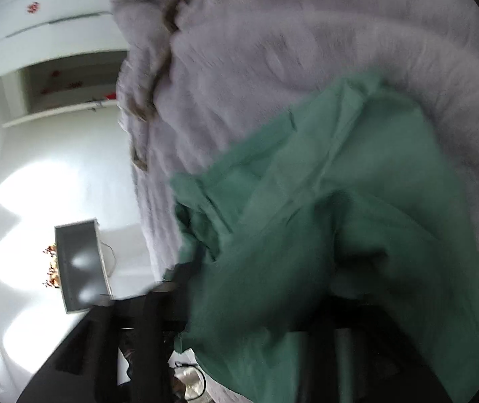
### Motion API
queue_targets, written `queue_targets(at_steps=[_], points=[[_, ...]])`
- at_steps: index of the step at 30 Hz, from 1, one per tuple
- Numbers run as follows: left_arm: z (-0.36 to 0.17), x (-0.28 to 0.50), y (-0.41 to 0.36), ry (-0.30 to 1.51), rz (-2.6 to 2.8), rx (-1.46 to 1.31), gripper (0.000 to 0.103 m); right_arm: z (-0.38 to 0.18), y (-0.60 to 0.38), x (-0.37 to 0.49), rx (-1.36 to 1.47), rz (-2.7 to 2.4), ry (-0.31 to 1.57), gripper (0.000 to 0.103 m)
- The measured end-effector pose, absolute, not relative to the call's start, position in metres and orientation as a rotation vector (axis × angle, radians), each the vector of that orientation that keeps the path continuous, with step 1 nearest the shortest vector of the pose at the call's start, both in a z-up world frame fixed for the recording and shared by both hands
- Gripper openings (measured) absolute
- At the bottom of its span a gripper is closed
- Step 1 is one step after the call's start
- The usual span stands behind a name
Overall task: Fold large clothes
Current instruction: 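Lift the hem with both grippers and fold it over toward the collar, then open both grippers to release the folded hem onto the shirt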
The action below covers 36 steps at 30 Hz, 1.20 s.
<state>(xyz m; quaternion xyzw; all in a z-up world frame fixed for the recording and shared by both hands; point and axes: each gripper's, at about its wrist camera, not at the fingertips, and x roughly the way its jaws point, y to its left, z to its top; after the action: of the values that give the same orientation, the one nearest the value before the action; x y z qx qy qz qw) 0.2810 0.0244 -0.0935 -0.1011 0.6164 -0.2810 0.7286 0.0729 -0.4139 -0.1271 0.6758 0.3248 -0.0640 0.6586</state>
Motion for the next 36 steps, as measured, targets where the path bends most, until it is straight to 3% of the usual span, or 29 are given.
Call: queue_targets(at_steps=[1, 3, 4, 5, 9, 16, 17, 18, 23, 26, 28, 33, 36], points=[[-0.088, 0.279, 0.026, 1.349, -0.632, -0.219, 0.03, -0.116, -0.416, 0.069, 1.502, -0.15, 0.713, 0.067], [-0.07, 0.272, 0.028, 1.309, -0.649, -0.195, 0.053, -0.091, -0.418, 0.061, 1.418, -0.155, 0.703, 0.067], [-0.057, 0.269, 0.031, 1.254, -0.626, -0.166, 0.077, -0.08, -0.419, 0.059, 1.364, -0.17, 0.716, 0.067], [-0.046, 0.266, 0.034, 1.196, -0.608, -0.146, 0.082, -0.068, -0.419, 0.058, 1.28, -0.207, 0.751, 0.067], [-0.022, 0.261, 0.034, 1.077, -0.601, -0.041, 0.082, -0.051, -0.414, 0.07, 0.937, -0.359, 0.92, 0.067], [-0.083, 0.246, -0.018, 1.128, -0.592, 0.191, 0.082, -0.082, -0.404, 0.108, 0.643, -0.442, 1.064, 0.066], [-0.09, 0.245, -0.025, 1.127, -0.589, 0.202, 0.083, -0.087, -0.402, 0.114, 0.607, -0.454, 1.088, 0.048], [-0.097, 0.244, -0.033, 1.121, -0.581, 0.215, 0.083, -0.094, -0.399, 0.122, 0.58, -0.445, 1.13, 0.003], [-0.117, 0.248, -0.047, 1.062, -0.474, 0.28, 0.083, -0.06, -0.38, 0.118, 0.43, -0.447, 1.034, 0.005], [-0.124, 0.255, -0.044, 1.066, -0.463, 0.259, 0.083, -0.078, -0.408, 0.108, 0.534, -0.462, 1.058, 0.006], [-0.125, 0.257, -0.045, 1.054, -0.455, 0.262, 0.083, -0.097, -0.42, 0.103, 0.632, -0.462, 1.076, 0.009], [-0.124, 0.259, -0.043, 1.049, -0.435, 0.265, 0.083, -0.107, -0.433, 0.08, 0.797, -0.519, 1.026, 0.032], [-0.111, 0.256, -0.032, 1.032, -0.409, 0.3, 0.083, -0.088, -0.43, 0.06, 0.806, -0.553, 1.015, 0.033]])
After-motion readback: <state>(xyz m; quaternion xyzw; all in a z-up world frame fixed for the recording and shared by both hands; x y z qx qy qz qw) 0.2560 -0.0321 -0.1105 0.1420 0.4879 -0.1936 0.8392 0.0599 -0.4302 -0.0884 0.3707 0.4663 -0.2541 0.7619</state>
